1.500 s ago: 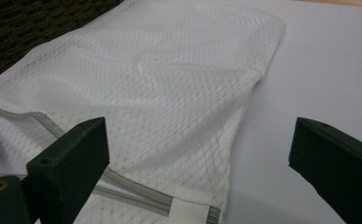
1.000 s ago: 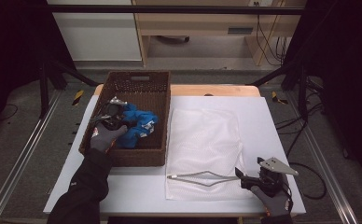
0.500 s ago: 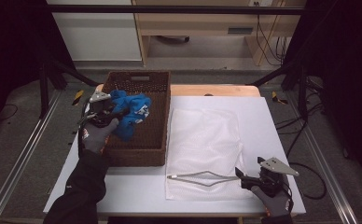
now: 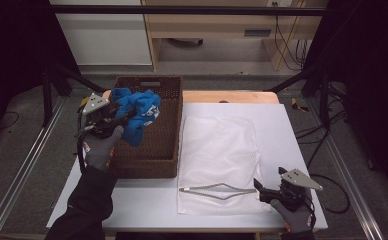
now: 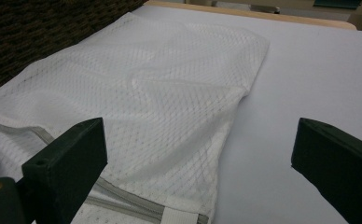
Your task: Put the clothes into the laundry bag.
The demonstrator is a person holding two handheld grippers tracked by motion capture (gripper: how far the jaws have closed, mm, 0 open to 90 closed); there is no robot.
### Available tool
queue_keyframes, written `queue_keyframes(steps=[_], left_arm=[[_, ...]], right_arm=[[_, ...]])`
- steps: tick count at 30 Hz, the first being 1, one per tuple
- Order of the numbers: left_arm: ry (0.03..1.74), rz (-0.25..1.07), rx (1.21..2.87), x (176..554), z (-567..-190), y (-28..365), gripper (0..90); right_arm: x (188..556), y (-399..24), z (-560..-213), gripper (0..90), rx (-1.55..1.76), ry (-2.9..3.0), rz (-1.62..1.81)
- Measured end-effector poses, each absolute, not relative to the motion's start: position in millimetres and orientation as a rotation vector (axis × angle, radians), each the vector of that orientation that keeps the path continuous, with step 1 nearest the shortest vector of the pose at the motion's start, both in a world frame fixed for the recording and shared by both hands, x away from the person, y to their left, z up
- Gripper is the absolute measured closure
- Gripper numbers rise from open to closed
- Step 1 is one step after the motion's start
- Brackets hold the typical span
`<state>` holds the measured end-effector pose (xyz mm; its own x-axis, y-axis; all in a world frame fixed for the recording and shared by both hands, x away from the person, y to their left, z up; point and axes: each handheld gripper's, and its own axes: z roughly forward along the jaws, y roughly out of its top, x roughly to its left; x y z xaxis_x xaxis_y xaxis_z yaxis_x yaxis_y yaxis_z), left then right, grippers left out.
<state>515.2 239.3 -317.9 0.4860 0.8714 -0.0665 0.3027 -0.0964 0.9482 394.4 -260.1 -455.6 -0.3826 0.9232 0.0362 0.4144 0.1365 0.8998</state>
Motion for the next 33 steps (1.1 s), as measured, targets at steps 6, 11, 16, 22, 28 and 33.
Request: queue_keyframes(steps=[6,11,16,22,28,33], left_arm=[[0.993,0.664,1.612,503,-307,228,66.9],[0.951,0.665,1.58,493,-296,217,66.9],[0.908,0.657,1.574,485,-285,205,66.9],[0.859,0.656,1.582,480,-277,187,66.9],[0.787,0.637,1.583,473,-264,157,66.9],[0.739,0.618,1.586,468,-257,133,66.9]], right_arm=[[393,-259,-455,1.1,1.263,1.845,1.201],[392,-257,-452,0.9,1.247,1.836,1.2],[392,-256,-453,1.7,1.248,1.847,1.192],[392,-256,-453,2.3,1.246,1.847,1.179],[391,-257,-451,4.2,1.229,1.856,1.187],[389,-257,-451,5.3,1.225,1.864,1.195]])
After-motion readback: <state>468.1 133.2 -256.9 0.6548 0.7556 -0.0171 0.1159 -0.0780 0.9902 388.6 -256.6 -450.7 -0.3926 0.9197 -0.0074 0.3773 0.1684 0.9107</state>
